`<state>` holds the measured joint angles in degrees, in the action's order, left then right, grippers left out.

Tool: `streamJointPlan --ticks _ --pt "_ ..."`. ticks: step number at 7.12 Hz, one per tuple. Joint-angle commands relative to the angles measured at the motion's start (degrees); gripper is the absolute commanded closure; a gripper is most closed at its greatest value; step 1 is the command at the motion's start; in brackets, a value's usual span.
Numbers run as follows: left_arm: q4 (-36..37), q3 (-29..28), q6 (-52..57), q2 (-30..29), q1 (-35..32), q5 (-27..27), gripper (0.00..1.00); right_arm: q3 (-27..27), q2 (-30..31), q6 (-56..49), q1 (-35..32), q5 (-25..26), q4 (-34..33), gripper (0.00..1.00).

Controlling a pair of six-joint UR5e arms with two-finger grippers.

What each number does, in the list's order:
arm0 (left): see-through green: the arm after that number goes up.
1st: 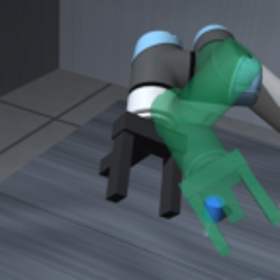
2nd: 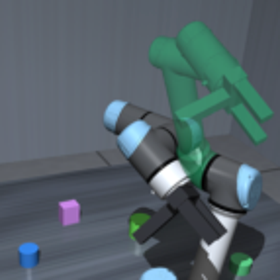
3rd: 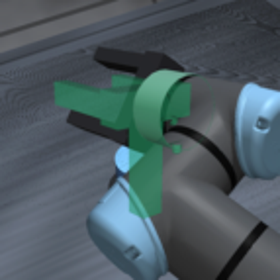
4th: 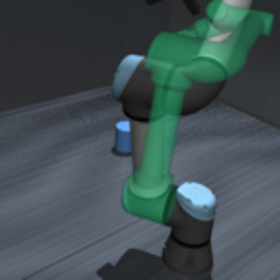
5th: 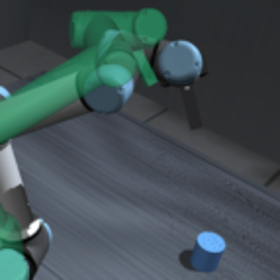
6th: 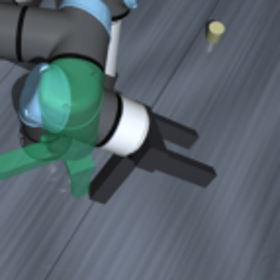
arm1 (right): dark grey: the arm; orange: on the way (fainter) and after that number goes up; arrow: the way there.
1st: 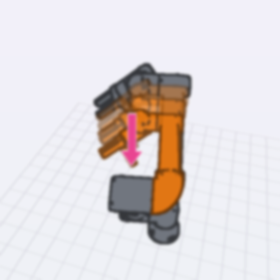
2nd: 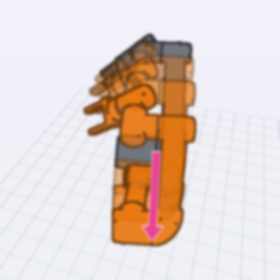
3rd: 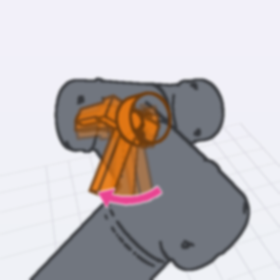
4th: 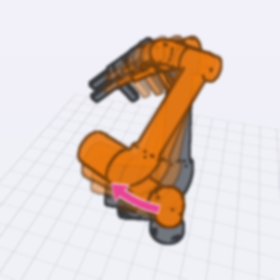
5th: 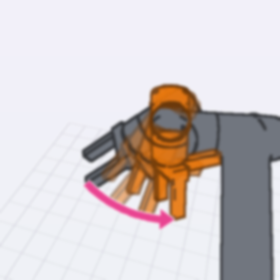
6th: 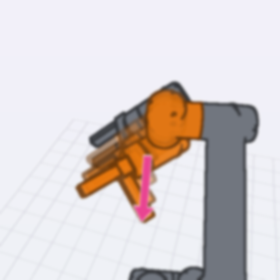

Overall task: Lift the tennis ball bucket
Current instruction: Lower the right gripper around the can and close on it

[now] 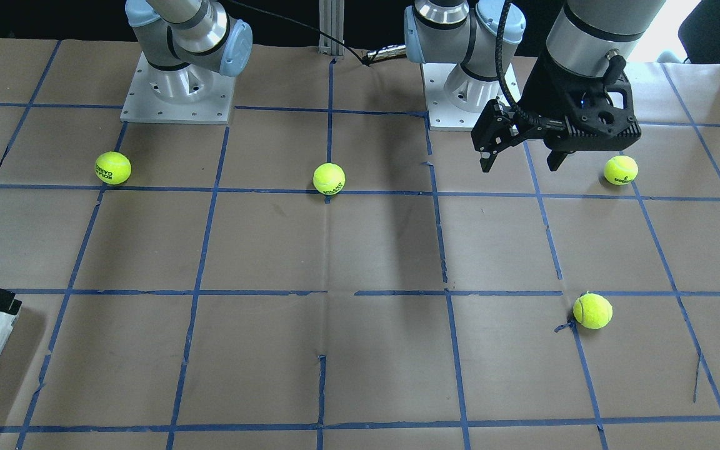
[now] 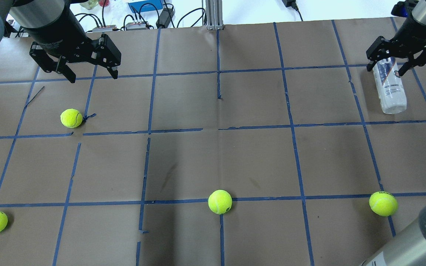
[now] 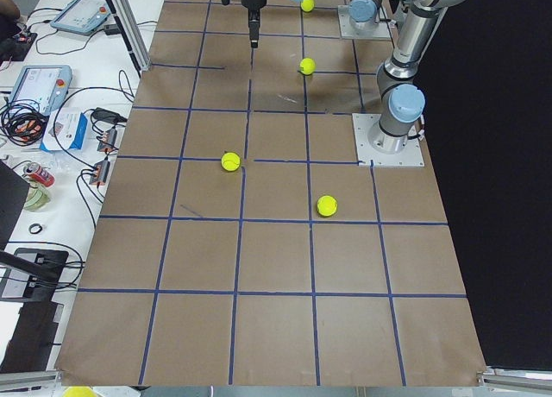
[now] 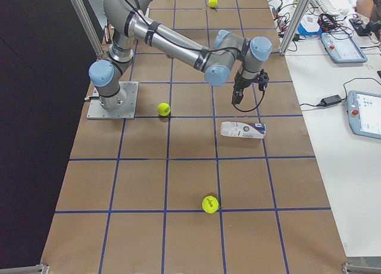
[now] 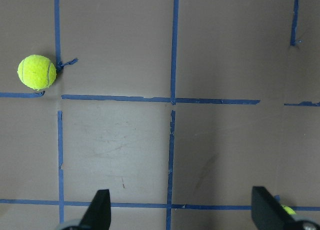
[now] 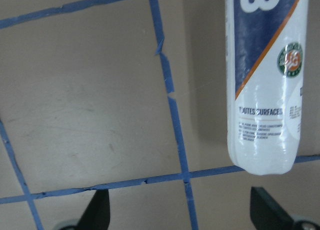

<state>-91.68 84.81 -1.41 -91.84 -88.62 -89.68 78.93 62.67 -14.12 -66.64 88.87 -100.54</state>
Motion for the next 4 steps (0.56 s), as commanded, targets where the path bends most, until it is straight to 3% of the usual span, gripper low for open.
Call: streamJointPlan --ticks 1,4 --pt "0.01 0.00 0.00 0.00 0.03 0.03 0.00 0.44 -4.13 -3.46 0.54 3.67 -8.94 0.00" --pt "0.01 0.00 0.00 0.00 0.03 0.03 0.00 1.75 -6.68 -8.70 1.68 4.38 -17.54 0.00"
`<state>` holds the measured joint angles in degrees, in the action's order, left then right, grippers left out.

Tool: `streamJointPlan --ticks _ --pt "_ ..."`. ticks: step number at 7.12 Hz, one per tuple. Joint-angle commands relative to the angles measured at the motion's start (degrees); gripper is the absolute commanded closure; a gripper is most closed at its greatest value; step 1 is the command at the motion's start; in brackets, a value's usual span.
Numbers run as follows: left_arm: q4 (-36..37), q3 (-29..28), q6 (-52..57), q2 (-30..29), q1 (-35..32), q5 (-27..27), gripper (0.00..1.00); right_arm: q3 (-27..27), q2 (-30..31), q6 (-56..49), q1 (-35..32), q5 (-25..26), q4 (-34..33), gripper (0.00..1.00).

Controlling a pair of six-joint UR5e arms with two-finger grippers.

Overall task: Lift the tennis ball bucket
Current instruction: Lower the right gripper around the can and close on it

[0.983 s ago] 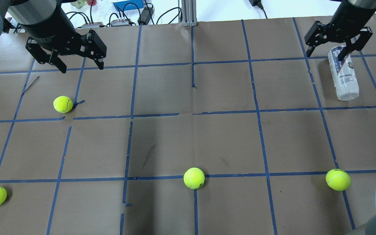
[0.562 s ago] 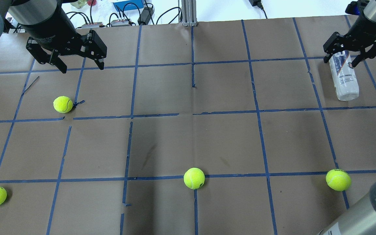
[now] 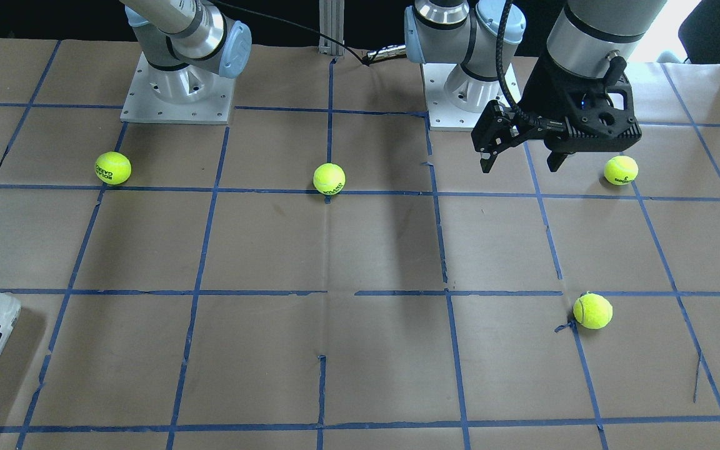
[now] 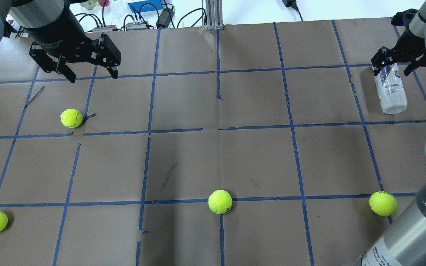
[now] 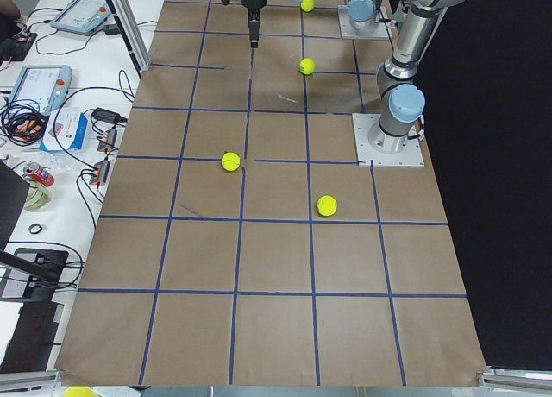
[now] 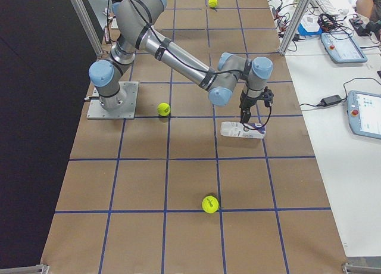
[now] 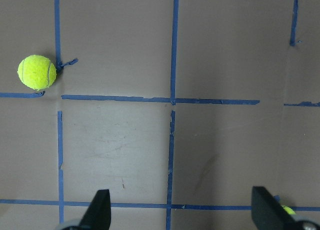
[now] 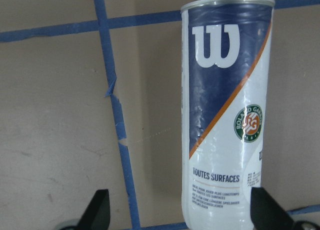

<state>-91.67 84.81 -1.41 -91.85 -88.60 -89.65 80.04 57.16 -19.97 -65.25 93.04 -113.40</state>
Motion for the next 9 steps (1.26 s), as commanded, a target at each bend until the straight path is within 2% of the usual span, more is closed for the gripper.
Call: streamJointPlan --ticks 1,3,4,7,8,9 --pt "0.00 0.00 0.00 0.00 0.00 0.00 0.00 0.55 -2.74 -4.97 0.47 0.21 -6.30 0.00" --pt "0.00 0.00 0.00 0.00 0.00 -0.09 0.00 0.64 -3.98 -6.38 3.01 0.47 -6.66 0.00" --pt "0.00 0.00 0.00 0.00 0.00 -0.09 0.00 0.55 -5.73 -6.22 3.37 -0.22 -7.36 0.00" --pt "0.00 0.00 0.00 0.00 0.00 -0.09 0.00 0.55 -5.92 -5.87 3.46 -2.86 -7.28 0.00" --pt "0.00 0.00 0.00 0.00 0.00 -0.09 0.00 0.64 -5.92 -5.87 3.46 -2.78 -7.02 0.04" --pt "0.00 0.00 0.00 0.00 0.00 -0.09 0.00 1.51 -5.83 -6.04 3.46 -2.78 -6.58 0.29"
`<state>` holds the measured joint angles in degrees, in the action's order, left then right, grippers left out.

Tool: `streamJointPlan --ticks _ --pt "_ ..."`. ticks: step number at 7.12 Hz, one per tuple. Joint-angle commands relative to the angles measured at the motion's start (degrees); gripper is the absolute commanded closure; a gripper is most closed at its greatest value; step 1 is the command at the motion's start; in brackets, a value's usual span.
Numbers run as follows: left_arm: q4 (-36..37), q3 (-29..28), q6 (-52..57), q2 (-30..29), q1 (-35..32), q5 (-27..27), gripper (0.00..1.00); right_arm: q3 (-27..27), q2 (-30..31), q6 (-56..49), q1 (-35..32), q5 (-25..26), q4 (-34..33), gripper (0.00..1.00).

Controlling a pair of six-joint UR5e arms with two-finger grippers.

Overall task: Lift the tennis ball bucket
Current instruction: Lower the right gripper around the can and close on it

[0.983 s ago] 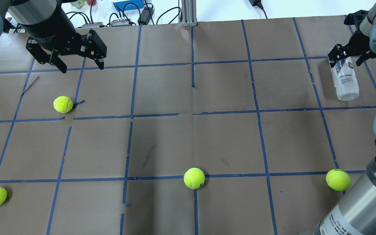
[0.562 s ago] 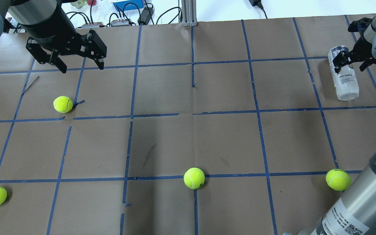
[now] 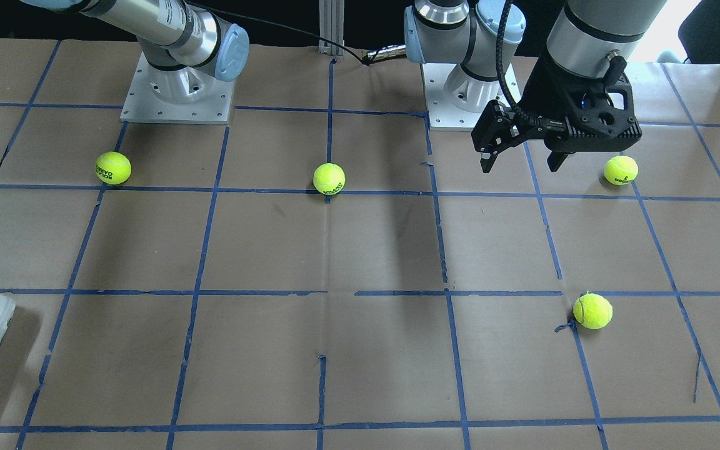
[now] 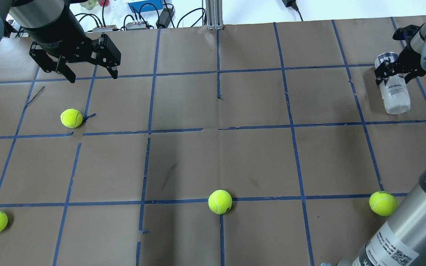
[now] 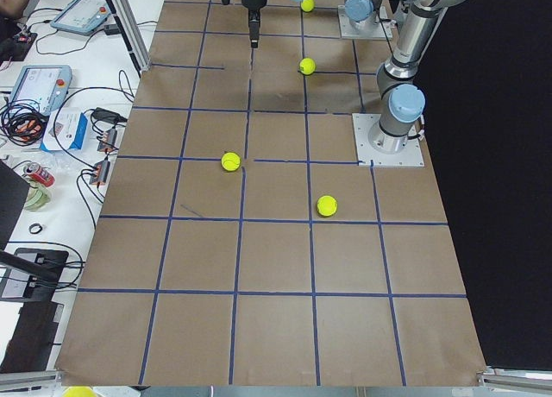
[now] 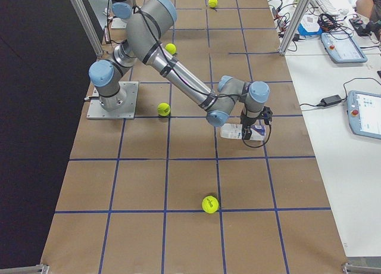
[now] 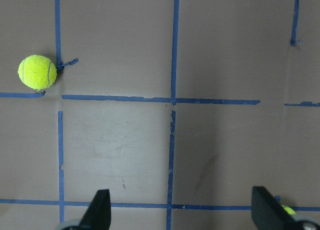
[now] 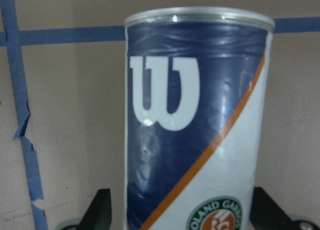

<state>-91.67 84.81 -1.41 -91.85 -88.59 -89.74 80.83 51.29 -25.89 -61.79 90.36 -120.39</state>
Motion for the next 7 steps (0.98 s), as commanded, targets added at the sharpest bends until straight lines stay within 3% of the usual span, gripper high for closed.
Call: streamJointPlan --ticks 1,5,7 --pt "0.00 0.00 0.00 0.00 0.00 0.00 0.00 0.91 0.04 -0.39 0.00 -0.10 0.42 0.36" --pt "0.00 0.00 0.00 0.00 0.00 0.00 0.00 0.82 5.99 -9.22 -2.00 -0.27 1.74 0.37" --pt "0.00 -0.26 -0.09 0.00 0.00 0.26 0.00 0.82 13.79 -10.41 -12.33 -0.27 9.45 0.37"
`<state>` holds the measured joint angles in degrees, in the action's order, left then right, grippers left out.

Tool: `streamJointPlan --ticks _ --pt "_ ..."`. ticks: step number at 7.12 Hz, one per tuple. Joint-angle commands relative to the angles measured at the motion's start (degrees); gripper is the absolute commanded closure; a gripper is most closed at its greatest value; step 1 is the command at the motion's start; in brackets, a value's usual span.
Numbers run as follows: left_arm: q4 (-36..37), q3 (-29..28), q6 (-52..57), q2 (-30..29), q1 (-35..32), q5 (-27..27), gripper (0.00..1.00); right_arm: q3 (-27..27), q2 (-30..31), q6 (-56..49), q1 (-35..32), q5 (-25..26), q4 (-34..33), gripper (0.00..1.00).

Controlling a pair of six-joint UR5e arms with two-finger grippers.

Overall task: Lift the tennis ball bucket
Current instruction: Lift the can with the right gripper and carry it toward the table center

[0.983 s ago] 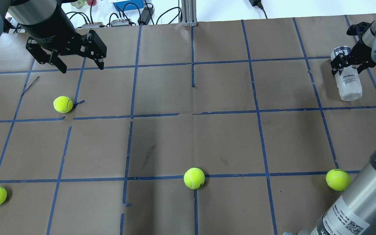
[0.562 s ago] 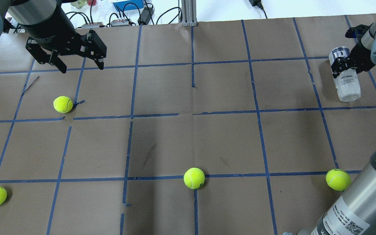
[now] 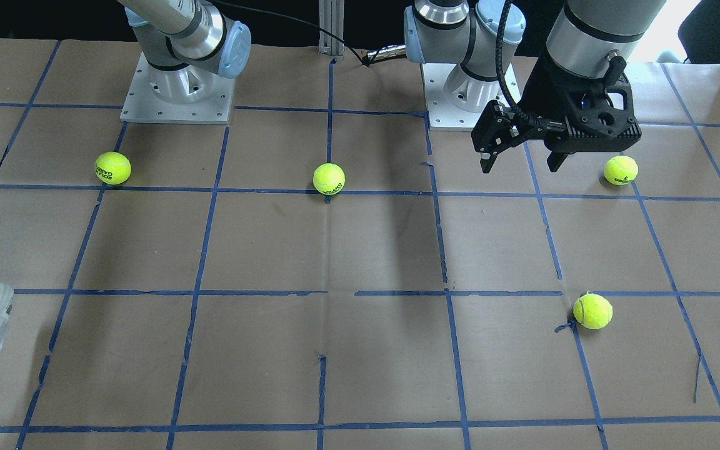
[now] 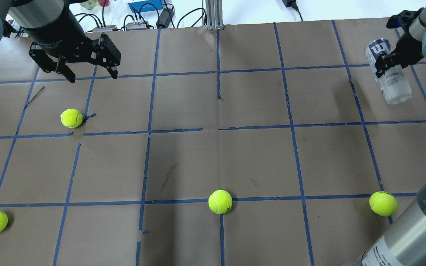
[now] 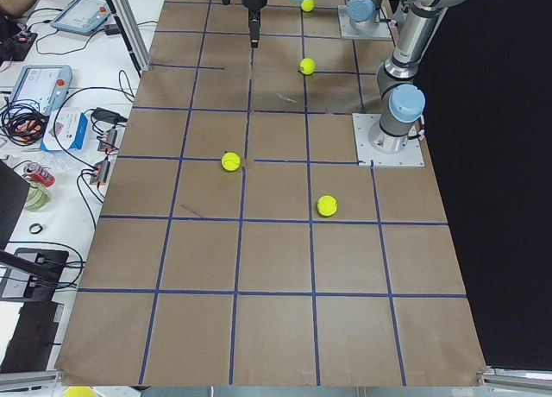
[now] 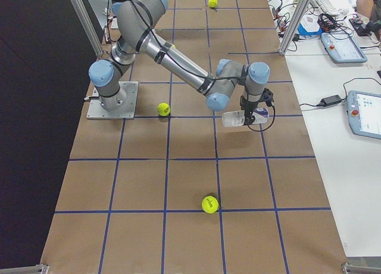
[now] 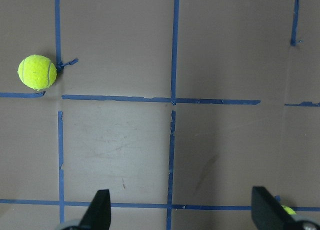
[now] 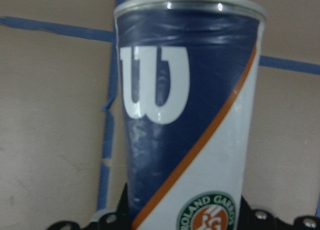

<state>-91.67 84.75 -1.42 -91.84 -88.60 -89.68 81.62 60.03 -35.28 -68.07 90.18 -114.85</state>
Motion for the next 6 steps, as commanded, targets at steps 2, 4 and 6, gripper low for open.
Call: streamJointPlan --ticks 2,4,6 --pt "0.00 -0.20 0.02 -0.01 0.01 0.03 0.00 0.38 6.32 -3.37 -18.26 -8.04 3.15 0.37" --pt "0.00 -0.20 -0.07 -0.01 0.01 -0.06 0.00 0.55 5.45 -5.05 -28.74 -8.35 -1.66 0.37" --pt "-0.09 -0.37 -0.07 -0.01 -0.08 0.03 0.00 4.83 2.30 -11.71 -38.15 -8.26 -11.90 0.36"
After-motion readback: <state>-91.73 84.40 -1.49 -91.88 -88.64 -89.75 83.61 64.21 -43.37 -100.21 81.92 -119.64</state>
